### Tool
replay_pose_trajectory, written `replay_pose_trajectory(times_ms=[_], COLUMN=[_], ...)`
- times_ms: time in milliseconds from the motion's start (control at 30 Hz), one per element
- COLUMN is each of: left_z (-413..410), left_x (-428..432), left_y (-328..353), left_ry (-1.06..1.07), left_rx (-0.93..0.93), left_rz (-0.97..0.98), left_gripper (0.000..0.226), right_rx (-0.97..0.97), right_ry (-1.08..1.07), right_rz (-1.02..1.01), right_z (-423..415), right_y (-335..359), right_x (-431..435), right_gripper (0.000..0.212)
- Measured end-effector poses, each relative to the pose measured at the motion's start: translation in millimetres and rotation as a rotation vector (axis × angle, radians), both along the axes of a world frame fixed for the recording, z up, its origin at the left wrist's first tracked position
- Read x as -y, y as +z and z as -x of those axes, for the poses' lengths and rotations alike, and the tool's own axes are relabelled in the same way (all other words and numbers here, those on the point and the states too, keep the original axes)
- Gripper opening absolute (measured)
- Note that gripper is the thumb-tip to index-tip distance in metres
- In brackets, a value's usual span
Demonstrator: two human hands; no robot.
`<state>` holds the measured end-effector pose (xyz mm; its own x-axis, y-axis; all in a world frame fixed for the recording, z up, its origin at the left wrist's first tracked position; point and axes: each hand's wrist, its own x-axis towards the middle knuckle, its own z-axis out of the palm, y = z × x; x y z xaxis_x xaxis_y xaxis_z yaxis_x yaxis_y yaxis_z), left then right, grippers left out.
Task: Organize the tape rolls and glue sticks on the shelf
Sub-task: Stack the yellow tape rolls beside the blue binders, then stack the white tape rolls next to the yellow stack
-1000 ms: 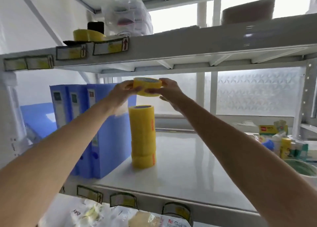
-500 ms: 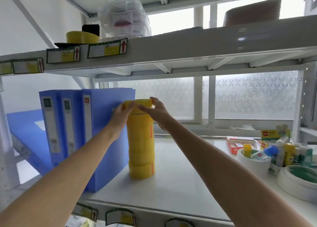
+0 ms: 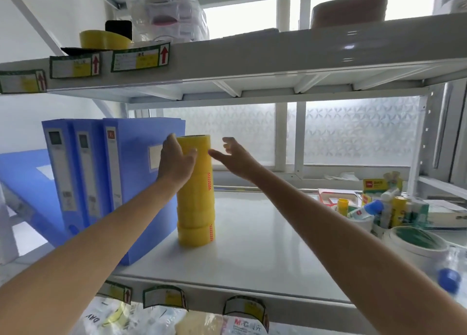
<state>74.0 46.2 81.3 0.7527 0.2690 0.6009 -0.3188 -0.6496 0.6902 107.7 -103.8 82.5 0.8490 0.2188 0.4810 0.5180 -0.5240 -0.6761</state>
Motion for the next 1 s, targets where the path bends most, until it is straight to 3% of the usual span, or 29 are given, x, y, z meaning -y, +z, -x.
replay_pose_trajectory(times_ms=[100,200,367,500,667,767,867,1000], left_z=[15,24,22,22,36,45,53,47], left_x=[35,72,84,98,162,206,246,290], left_y=[-7,-13,-17,-24,-42,-57,-74,-97], left_ry=[0.010,0.018,0.158,0.156,-0.184,-0.298,-0.404,-0.542], left_rx=[-0.039,-0.169,-0.190,-0.230,-0.407,-0.474,-0.489,-0.497], left_rz=[-0.246,-0.482,-0.511,-0.603,-0.704,-0.803,-0.846,-0.872], left_gripper=[0.074,0.091,0.107,0.086,0.022,0.033,0.022,0.035], right_rx=[0.098,0.063,-0.076,-0.140,-0.233,-0.265,-0.316,-0.396], right_ry=[-0.045,-0.095,-0.170,-0.183,-0.252,-0.297,-0.364,-0.416], right_rz=[0.098,0.201,0.403,0.479,0.532,0.561,0.626,0.687], right_z=[27,55,94,112,125,134,141,144], right_y=[0,-1,-15,-31,-40,-41,-46,-57], right_x=[66,147,246,281,304,318,334,350], right_gripper=[0.050,0.031,0.030,0.025,0.020,0.019,0.024,0.029])
